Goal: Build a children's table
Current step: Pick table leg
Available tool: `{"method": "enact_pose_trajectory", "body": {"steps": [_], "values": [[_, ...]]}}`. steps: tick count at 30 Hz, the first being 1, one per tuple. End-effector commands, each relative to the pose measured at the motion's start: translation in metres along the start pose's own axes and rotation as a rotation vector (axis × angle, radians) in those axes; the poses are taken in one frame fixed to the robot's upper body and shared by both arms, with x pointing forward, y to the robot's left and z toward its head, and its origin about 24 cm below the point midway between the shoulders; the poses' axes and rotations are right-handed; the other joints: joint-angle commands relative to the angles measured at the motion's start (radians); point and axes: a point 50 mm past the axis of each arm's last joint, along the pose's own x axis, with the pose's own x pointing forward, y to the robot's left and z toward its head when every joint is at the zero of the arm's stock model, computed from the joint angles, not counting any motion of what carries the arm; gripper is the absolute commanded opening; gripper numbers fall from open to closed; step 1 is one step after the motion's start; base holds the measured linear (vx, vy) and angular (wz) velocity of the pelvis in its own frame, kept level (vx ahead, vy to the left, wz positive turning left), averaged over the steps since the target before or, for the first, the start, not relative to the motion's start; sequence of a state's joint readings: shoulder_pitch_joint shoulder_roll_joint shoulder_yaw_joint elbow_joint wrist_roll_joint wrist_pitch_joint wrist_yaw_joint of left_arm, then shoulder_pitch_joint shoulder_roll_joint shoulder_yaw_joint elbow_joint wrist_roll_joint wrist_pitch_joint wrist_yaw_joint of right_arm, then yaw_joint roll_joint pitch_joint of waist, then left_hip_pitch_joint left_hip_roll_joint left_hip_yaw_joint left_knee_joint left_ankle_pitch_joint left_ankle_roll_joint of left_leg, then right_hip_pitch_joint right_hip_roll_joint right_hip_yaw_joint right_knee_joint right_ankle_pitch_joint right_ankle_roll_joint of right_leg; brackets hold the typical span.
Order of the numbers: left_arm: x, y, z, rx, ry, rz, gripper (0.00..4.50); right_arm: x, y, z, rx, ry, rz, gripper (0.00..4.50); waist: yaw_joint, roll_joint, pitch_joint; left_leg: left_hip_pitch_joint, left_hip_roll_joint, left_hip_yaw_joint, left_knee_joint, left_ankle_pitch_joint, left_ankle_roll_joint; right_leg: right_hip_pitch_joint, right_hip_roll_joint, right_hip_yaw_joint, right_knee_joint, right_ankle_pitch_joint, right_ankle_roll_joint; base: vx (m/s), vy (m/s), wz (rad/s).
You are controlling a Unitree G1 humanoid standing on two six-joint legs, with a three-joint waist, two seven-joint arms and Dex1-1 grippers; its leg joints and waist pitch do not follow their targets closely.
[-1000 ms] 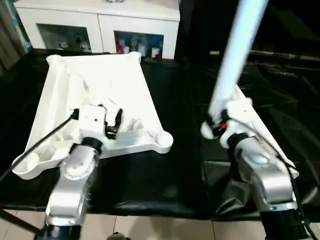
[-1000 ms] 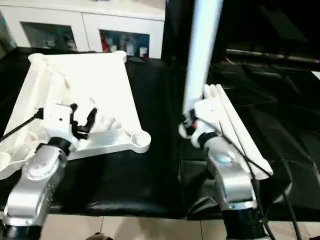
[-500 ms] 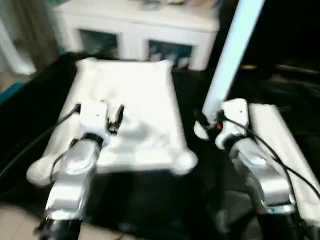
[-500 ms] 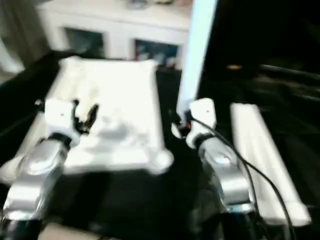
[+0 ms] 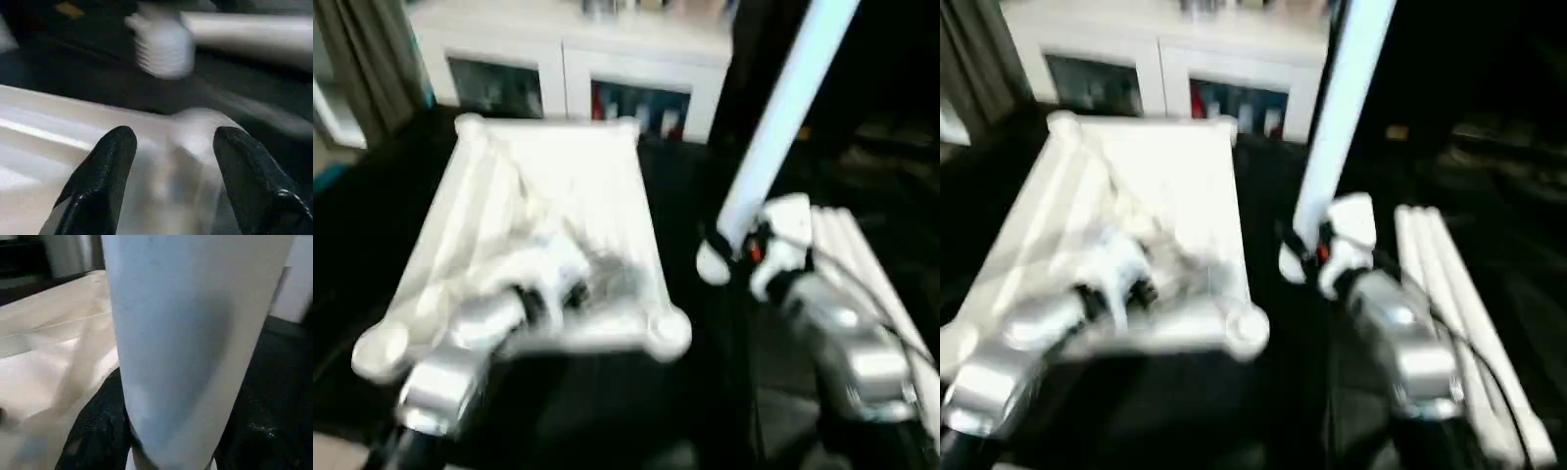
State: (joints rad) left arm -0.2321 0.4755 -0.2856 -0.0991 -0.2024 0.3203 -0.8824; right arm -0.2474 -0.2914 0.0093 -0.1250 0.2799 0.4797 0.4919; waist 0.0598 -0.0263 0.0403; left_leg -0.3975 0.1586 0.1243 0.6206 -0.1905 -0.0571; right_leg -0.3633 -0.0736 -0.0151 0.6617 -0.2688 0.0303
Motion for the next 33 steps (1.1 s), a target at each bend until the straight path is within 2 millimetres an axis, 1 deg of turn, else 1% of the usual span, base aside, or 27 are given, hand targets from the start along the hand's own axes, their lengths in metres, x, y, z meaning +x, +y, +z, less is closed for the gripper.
{"method": "enact_pose_trajectory", "body": {"steps": [1,2,3,4,5,6,7,8,9,11,12,13,14,15,17,18,19,21,22,23,24,26,28,30,31,32,33], "values": [[0.003,-0.002,0.002,0.025,0.043,-0.101,2.98,-0.003,0.005,0.006,-0.023,0.025,0.081,1.88,0.0,0.014,-0.04,0.037,0.051,0.001,-0.095,-0.247,-0.028,0.031,-0.049,0.022,-0.085,-0.056,-0.21,-0.1,0.005,0.0],[0.003,-0.002,0.002,0.025,0.043,-0.101,2.98,-0.003,0.005,0.006,-0.023,0.025,0.081,1.88,-0.001,0.011,-0.035,0.038,0.05,0.005,-0.099,-0.277,-0.034,0.028,-0.048,0.024,-0.094,-0.115,-0.205,-0.091,0.002,-0.01],[0.002,0.0,-0.007,0.046,0.148,-0.183,2.98,-0.006,0.006,0.004,-0.031,0.07,0.122,1.88,0.002,0.007,-0.033,0.041,0.053,0.01,-0.1,-0.325,-0.049,0.022,-0.054,0.027,-0.102,-0.22,-0.19,-0.091,0.002,-0.01],[0.002,0.0,-0.008,0.048,0.156,-0.185,2.98,-0.006,0.007,0.004,-0.032,0.072,0.125,1.88,0.006,0.014,-0.03,0.049,0.054,0.014,-0.102,-0.362,-0.063,0.012,-0.056,0.031,-0.114,-0.32,-0.161,-0.089,-0.001,0.0],[0.003,0.004,-0.012,0.056,0.193,-0.185,2.98,-0.007,0.007,0.004,-0.033,0.076,0.135,1.88,0.005,0.01,-0.027,0.05,0.054,0.015,-0.102,-0.376,-0.07,0.009,-0.059,0.034,-0.118,-0.355,-0.151,-0.078,0.001,-0.02],[0.004,0.008,-0.014,0.063,0.215,-0.167,2.98,-0.007,0.007,0.004,-0.033,0.074,0.138,1.88,0.003,0.011,-0.031,0.048,0.055,0.013,-0.105,-0.384,-0.087,0.009,-0.063,0.035,-0.121,-0.401,-0.131,-0.078,0.001,-0.02],[0.004,0.012,-0.016,0.072,0.229,-0.144,2.98,-0.007,0.008,0.005,-0.033,0.073,0.14,1.88,0.004,0.011,-0.033,0.046,0.055,0.012,-0.105,-0.374,-0.087,0.01,-0.064,0.034,-0.12,-0.394,-0.128,-0.057,0.005,-0.07],[0.005,0.018,-0.017,0.076,0.25,-0.109,2.81,-0.007,0.008,0.006,-0.036,0.073,0.146,1.88,0.004,0.01,-0.035,0.043,0.055,0.012,-0.105,-0.359,-0.087,0.012,-0.064,0.034,-0.119,-0.378,-0.127,0.0,0.0,0.0],[0.006,0.026,-0.016,0.083,0.254,-0.068,2.71,-0.008,0.009,0.007,-0.039,0.072,0.152,1.88,0.005,0.012,-0.04,0.039,0.056,0.012,-0.105,-0.328,-0.082,0.012,-0.062,0.032,-0.114,-0.321,-0.135,0.0,0.0,0.0],[0.006,0.033,-0.014,0.085,0.256,-0.036,2.57,-0.009,0.01,0.007,-0.044,0.073,0.16,1.88,0.004,0.01,-0.039,0.039,0.055,0.014,-0.104,-0.33,-0.078,0.009,-0.059,0.03,-0.114,-0.318,-0.139,0.0,0.0,0.0],[0.007,0.035,-0.013,0.084,0.257,-0.034,2.57,-0.009,0.01,0.007,-0.046,0.074,0.161,1.88,0.005,0.01,-0.041,0.038,0.055,0.014,-0.104,-0.324,-0.075,0.007,-0.061,0.03,-0.113,-0.31,-0.149,0.0,0.0,0.0],[0.006,0.037,-0.013,0.074,0.263,-0.029,2.42,-0.009,0.01,0.007,-0.044,0.075,0.161,1.88,0.005,0.007,-0.041,0.036,0.055,0.014,-0.105,-0.316,-0.073,0.009,-0.061,0.029,-0.113,-0.302,-0.151,0.0,0.0,0.0],[0.006,0.038,-0.013,0.068,0.266,-0.025,2.26,-0.009,0.01,0.007,-0.042,0.076,0.16,1.88,0.007,0.008,-0.043,0.035,0.055,0.015,-0.103,-0.299,-0.069,0.008,-0.06,0.03,-0.11,-0.273,-0.159,0.0,0.0,0.0],[0.007,0.041,-0.012,0.075,0.261,-0.015,2.17,-0.008,0.01,0.007,-0.041,0.077,0.159,1.88,0.006,0.007,-0.044,0.034,0.055,0.017,-0.102,-0.285,-0.063,0.008,-0.059,0.029,-0.109,-0.253,-0.164,0.0,0.0,0.0],[0.008,0.043,-0.011,0.079,0.252,-0.003,2.11,-0.008,0.01,0.007,-0.04,0.079,0.157,1.88,0.008,0.008,-0.046,0.033,0.055,0.018,-0.102,-0.263,-0.058,0.01,-0.059,0.028,-0.108,-0.224,-0.169,0.0,0.0,0.0],[0.01,0.045,-0.011,0.08,0.252,0.001,2.11,-0.008,0.011,0.005,-0.039,0.083,0.156,1.88,0.009,0.006,-0.047,0.032,0.056,0.02,-0.1,-0.242,-0.052,0.011,-0.058,0.028,-0.105,-0.188,-0.176,0.0,0.0,0.0],[0.01,0.045,-0.013,0.073,0.261,-0.013,1.8,-0.008,0.012,0.004,-0.037,0.086,0.159,1.88,0.01,0.007,-0.049,0.034,0.055,0.022,-0.099,-0.231,-0.047,0.01,-0.058,0.029,-0.105,-0.162,-0.181,0.0,0.0,0.0],[0.01,0.045,-0.015,0.075,0.269,-0.038,1.7,-0.008,0.013,0.004,-0.036,0.091,0.166,1.88,0.011,0.006,-0.052,0.031,0.053,0.023,-0.099,-0.216,-0.04,0.014,-0.056,0.028,-0.102,-0.121,-0.186,0.0,0.0,0.0],[0.009,0.043,-0.016,0.066,0.271,-0.056,1.63,-0.008,0.013,0.004,-0.037,0.093,0.168,1.88,0.011,0.006,-0.055,0.031,0.054,0.025,-0.098,-0.184,-0.032,0.017,-0.055,0.026,-0.098,-0.065,-0.192,0.0,0.0,0.0],[0.009,0.043,-0.016,0.06,0.273,-0.066,1.51,-0.008,0.013,0.004,-0.038,0.093,0.168,1.88,0.011,0.006,-0.057,0.03,0.054,0.025,-0.098,-0.166,-0.027,0.018,-0.055,0.026,-0.095,-0.034,-0.196,0.0,0.0,0.0],[0.007,0.04,-0.016,0.054,0.271,-0.092,1.39,-0.009,0.012,0.004,-0.039,0.095,0.167,1.88,0.013,0.008,-0.059,0.029,0.053,0.027,-0.093,-0.121,-0.013,0.019,-0.052,0.025,-0.088,0.045,-0.21,0.0,0.0,0.0],[0.006,0.04,-0.016,0.048,0.272,-0.094,1.26,-0.009,0.011,0.004,-0.042,0.097,0.165,1.88,0.013,0.007,-0.059,0.027,0.052,0.029,-0.09,-0.094,0.002,0.021,-0.051,0.024,-0.084,0.099,-0.223,0.0,0.0,0.0],[0.005,0.041,-0.016,0.049,0.28,-0.098,1.06,-0.01,0.01,0.004,-0.044,0.098,0.162,1.88,0.014,0.007,-0.058,0.028,0.054,0.031,-0.09,-0.095,0.011,0.021,-0.052,0.024,-0.084,0.104,-0.231,0.0,0.0,0.0],[0.004,0.041,-0.017,0.049,0.29,-0.101,0.87,-0.01,0.01,0.004,-0.045,0.098,0.16,1.88,0.015,0.007,-0.057,0.029,0.055,0.032,-0.09,-0.11,0.011,0.02,-0.052,0.025,-0.085,0.086,-0.233,0.0,0.0,0.0],[0.004,0.041,-0.019,0.043,0.302,-0.1,0.8,-0.009,0.01,0.004,-0.046,0.099,0.162,1.88,0.015,0.006,-0.054,0.03,0.055,0.033,-0.092,-0.131,0.007,0.018,-0.052,0.025,-0.089,0.051,-0.23,0.0,0.0,0.0],[0.004,0.042,-0.019,0.039,0.304,-0.099,0.61,-0.009,0.01,0.005,-0.047,0.099,0.162,1.88,0.015,0.005,-0.052,0.032,0.057,0.033,-0.095,-0.158,-0.002,0.017,-0.054,0.026,-0.093,0.003,-0.227,0.0,0.0,0.0],[0.004,0.042,-0.019,0.035,0.303,-0.1,0.5,-0.009,0.01,0.005,-0.046,0.099,0.162,1.88,0.015,0.006,-0.05,0.033,0.058,0.033,-0.097,-0.181,-0.011,0.015,-0.055,0.026,-0.096,-0.043,-0.219,0.0,0.0,0.0]]}}
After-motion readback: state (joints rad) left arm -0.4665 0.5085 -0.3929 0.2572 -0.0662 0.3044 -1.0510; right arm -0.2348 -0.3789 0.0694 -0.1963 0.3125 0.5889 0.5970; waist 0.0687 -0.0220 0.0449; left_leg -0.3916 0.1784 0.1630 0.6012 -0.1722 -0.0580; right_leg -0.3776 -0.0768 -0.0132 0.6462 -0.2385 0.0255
